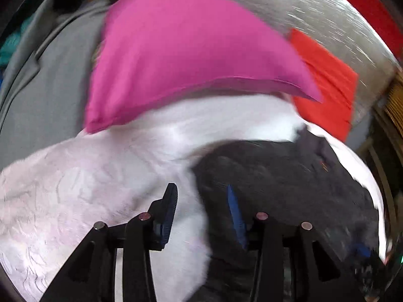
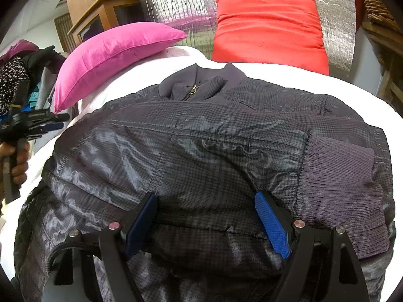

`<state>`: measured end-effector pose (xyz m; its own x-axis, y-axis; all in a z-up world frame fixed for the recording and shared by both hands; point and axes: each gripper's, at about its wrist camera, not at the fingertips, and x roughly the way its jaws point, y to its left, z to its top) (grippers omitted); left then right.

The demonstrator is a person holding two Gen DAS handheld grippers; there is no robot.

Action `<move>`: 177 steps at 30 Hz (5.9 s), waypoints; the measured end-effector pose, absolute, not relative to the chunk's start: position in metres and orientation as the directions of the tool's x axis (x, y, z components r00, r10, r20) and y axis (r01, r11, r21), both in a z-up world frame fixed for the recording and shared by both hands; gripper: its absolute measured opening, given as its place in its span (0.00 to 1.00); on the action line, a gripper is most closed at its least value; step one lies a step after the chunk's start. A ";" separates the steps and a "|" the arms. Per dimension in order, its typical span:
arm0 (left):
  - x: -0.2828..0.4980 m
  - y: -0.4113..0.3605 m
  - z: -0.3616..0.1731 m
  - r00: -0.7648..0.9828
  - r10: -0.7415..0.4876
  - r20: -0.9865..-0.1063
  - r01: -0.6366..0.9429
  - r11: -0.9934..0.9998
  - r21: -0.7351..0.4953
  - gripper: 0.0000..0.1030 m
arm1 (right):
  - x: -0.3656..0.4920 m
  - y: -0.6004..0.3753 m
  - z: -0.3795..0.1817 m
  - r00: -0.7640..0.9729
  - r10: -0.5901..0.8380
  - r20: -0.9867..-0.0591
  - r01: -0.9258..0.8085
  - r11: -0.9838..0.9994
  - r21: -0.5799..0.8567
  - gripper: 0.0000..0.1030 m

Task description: Fold large clothes

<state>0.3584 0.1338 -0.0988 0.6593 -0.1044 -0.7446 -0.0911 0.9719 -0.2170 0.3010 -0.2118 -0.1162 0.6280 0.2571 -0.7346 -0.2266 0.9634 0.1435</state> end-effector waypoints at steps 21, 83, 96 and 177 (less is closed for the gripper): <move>0.305 0.139 -0.129 0.568 -0.152 -0.809 -0.118 0.957 -0.264 0.59 | 0.278 -0.203 -0.062 0.653 0.261 -0.711 -0.195 0.965 0.175 0.81; 0.336 0.140 -0.113 0.600 -0.041 -0.799 -0.126 0.981 -0.146 0.35 | 0.304 -0.189 -0.094 0.549 0.310 -0.776 -0.209 0.950 0.232 0.84; 0.297 0.087 -0.119 0.627 0.017 -0.779 -0.039 0.999 -0.009 0.51 | 0.301 -0.239 -0.076 0.611 0.297 -0.733 -0.086 0.946 0.312 0.84; -0.026 0.137 -0.125 0.576 0.018 -0.817 -0.138 0.988 -0.076 0.72 | -0.077 -0.345 -0.108 0.595 0.110 -0.796 0.240 0.921 0.306 0.88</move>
